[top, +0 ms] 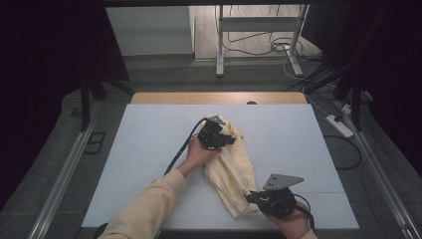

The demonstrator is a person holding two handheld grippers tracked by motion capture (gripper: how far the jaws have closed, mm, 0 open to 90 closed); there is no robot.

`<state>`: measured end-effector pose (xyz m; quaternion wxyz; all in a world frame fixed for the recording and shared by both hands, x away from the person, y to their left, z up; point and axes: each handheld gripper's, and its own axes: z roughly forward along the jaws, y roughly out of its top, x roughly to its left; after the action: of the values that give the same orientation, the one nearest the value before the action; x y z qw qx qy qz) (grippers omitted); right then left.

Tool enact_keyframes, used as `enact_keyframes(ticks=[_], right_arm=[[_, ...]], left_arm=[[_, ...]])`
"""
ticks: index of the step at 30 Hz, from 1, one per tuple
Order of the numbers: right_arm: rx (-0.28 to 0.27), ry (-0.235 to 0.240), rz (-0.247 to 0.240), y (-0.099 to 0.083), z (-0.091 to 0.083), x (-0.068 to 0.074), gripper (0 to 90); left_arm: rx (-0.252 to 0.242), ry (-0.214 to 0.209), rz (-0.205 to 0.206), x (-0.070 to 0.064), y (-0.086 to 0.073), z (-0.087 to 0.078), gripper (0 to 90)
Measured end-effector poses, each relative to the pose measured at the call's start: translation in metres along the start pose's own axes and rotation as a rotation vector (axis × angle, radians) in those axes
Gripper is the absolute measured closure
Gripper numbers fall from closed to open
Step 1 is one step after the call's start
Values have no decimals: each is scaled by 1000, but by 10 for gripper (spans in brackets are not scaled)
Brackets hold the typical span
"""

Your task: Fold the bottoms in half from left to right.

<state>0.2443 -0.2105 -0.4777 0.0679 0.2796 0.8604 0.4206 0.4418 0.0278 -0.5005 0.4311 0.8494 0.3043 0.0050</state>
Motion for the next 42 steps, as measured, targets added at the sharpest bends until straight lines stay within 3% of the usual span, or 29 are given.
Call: enact_keyframes(ticks=[15, 18, 21, 23, 27, 31, 37, 40, 42], right_arm=[[25, -7, 18, -4, 1, -5, 827], [35, -11, 20, -5, 2, -6, 824], [39, -15, 21, -5, 2, -8, 809], [42, -20, 25, -6, 2, -9, 769], [48, -31, 31, -6, 1, -14, 502], [15, -72, 56, -1, -7, -20, 371], [-19, -78, 58, 4, -12, -31, 365], [-25, -81, 62, 5, -11, -36, 376], [-22, -58, 61, 7, -9, -40, 404]], left_arm=[[17, -1, 3, -1, -3, 9, 782], [-9, 1, 28, -3, -2, 7, 734], [-41, 15, 34, -6, 1, 1, 620], [-52, 27, 30, -6, 2, -3, 558], [-66, 39, 22, -5, 2, -12, 456], [-52, 54, 23, -4, 1, -23, 414], [-70, 84, 18, -4, -9, -40, 356], [-59, 117, 39, -6, -14, -50, 348], [-69, 135, 45, -7, -19, -57, 348]])
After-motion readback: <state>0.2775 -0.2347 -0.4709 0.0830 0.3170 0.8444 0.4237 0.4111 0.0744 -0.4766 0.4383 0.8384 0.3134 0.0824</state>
